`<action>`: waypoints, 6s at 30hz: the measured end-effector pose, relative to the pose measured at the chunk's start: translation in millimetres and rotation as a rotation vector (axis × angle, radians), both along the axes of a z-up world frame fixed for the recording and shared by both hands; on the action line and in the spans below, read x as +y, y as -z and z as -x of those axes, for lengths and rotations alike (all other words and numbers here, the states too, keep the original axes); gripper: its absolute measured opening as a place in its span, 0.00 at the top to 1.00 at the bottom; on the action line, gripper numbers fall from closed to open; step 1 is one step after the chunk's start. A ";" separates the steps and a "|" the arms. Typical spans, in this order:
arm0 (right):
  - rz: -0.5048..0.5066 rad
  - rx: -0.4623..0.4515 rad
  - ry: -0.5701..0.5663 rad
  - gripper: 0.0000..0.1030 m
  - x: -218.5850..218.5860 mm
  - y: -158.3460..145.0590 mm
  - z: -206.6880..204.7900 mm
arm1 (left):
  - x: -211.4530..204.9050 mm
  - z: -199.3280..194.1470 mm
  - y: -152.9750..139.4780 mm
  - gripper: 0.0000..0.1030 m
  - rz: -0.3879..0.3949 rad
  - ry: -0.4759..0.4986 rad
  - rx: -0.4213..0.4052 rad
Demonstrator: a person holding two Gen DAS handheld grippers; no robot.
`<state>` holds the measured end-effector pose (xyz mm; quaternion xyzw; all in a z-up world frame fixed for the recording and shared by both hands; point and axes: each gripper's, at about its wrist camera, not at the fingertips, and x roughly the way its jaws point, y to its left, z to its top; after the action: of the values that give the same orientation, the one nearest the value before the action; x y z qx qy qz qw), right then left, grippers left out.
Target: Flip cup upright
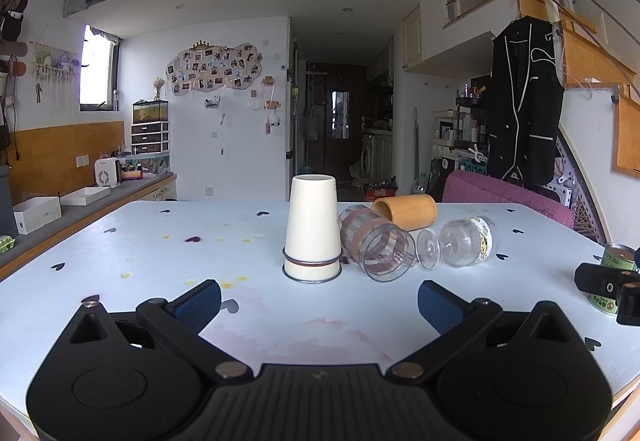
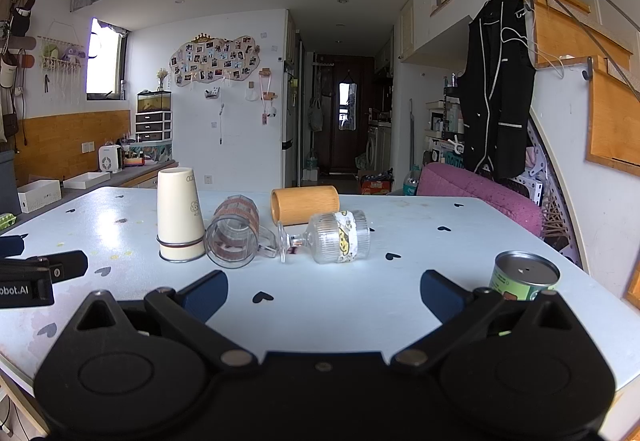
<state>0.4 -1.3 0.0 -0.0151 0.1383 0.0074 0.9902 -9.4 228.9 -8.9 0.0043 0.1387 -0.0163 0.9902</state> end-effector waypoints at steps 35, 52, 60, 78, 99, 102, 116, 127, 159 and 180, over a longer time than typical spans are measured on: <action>-0.029 0.009 -0.075 0.00 1.1 11.8 1.5 | 12.9 -236.0 -9.5 0.21 0.006 0.020 0.086; -0.060 0.016 -0.065 0.00 -9.5 14.7 5.2 | -6.8 -257.5 -11.3 0.38 -0.060 0.019 0.153; -0.060 0.016 -0.066 0.00 -9.6 14.7 5.3 | -9.2 -248.6 -38.4 0.38 -0.070 0.025 0.080; -0.069 0.011 -0.084 0.00 -5.0 12.5 5.2 | -15.6 -137.7 -89.8 0.38 -0.110 0.138 -0.008; -0.109 0.065 -0.159 0.00 -1.8 25.6 0.0 | -29.2 -66.7 16.8 0.38 -0.077 0.348 0.237; -0.139 0.076 -0.235 0.06 0.5 33.4 1.9 | -24.8 -64.5 14.7 0.37 -0.062 0.352 0.239; -0.231 0.279 -0.647 0.92 61.6 59.9 -27.6 | -32.2 -94.8 -4.8 0.30 -0.036 0.418 0.278; -0.248 0.333 -0.668 0.98 100.2 72.2 -51.7 | -12.0 -88.6 -2.4 0.42 0.037 0.447 0.294; -0.342 0.273 -0.384 0.87 29.4 42.8 -75.0 | 44.9 -148.8 43.0 0.37 0.150 0.311 0.417; -0.778 0.600 -0.384 0.31 46.2 62.6 -152.7 | 14.3 -86.6 46.0 0.38 0.041 0.390 0.391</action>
<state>153.1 44.9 -62.6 0.3313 0.3977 0.2435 0.8202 77.1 243.2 -54.9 0.0077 0.3234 -0.2102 0.9226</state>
